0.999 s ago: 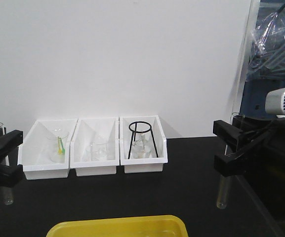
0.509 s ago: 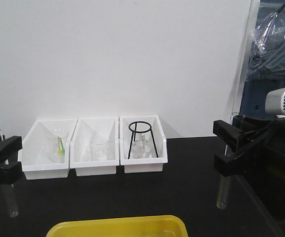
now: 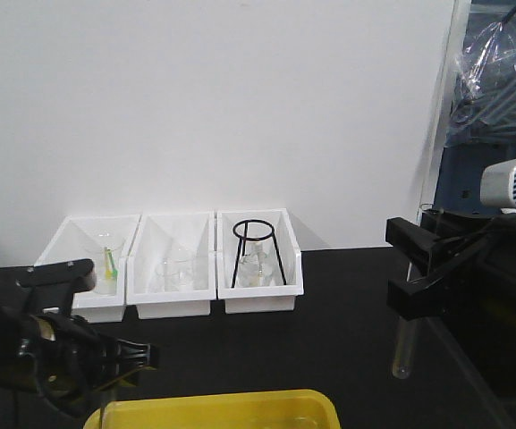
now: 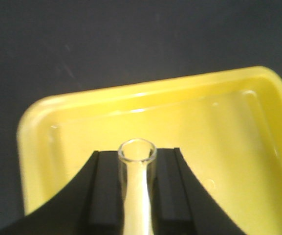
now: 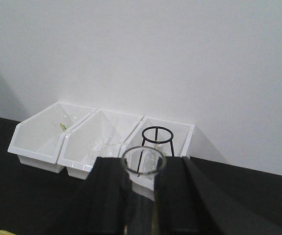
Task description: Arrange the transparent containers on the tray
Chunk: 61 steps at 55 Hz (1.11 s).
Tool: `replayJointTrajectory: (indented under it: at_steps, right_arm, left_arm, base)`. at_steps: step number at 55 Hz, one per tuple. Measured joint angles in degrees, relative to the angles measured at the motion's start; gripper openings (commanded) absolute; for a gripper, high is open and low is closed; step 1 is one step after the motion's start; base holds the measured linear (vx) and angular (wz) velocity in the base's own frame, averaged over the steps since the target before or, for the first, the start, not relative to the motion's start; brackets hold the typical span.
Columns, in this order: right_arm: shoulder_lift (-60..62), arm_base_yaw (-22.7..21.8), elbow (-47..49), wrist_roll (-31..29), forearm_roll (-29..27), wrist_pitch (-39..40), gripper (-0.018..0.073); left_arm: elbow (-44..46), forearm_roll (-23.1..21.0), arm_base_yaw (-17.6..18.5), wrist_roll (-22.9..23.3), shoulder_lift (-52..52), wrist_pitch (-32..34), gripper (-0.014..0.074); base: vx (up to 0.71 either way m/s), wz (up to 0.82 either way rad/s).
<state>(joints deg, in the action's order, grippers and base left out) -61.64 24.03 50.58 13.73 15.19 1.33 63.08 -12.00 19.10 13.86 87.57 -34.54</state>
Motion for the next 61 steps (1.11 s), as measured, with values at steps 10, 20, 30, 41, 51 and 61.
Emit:
replayJointTrajectory:
  at_steps: [10,20,30,41,51,61]
  right_arm:
    - [0.0,0.0,0.0,0.0,0.0,-2.2,-0.0011]
    - [0.0,0.0,0.0,0.0,-0.2,-2.6,-0.0011]
    - [0.0,0.0,0.0,0.0,-0.2,-2.6,-0.0011]
    - [0.0,0.0,0.0,0.0,-0.2,-2.6,-0.0011]
    - [0.0,0.0,0.0,0.0,-0.2,-2.6,-0.0011]
    - [0.0,0.0,0.0,0.0,-0.2,-2.7,-0.0011]
  left_arm:
    - [2.3,-2.8,0.0,-0.2,9.1,-0.1,-0.0003]
    - [2.3,-2.9,0.0,-0.3,15.1,-1.5,-0.0003]
    - [2.4,-2.8,0.0,-0.2,17.8,-1.4,0.0015]
    - [2.6,-2.7,0.0,-0.2,19.2,-1.1,0.0106]
    - [2.6,-2.7,0.0,-0.2,20.3,-1.2,0.0263]
    - [2.6,-2.2,0.0,-0.2,20.9,-2.2,0.0405]
  base:
    - [0.0,0.0]
    - [0.0,0.0]
    - [0.0,0.0]
    - [0.0,0.0]
    - [0.0,0.0]
    - [0.0,0.0]
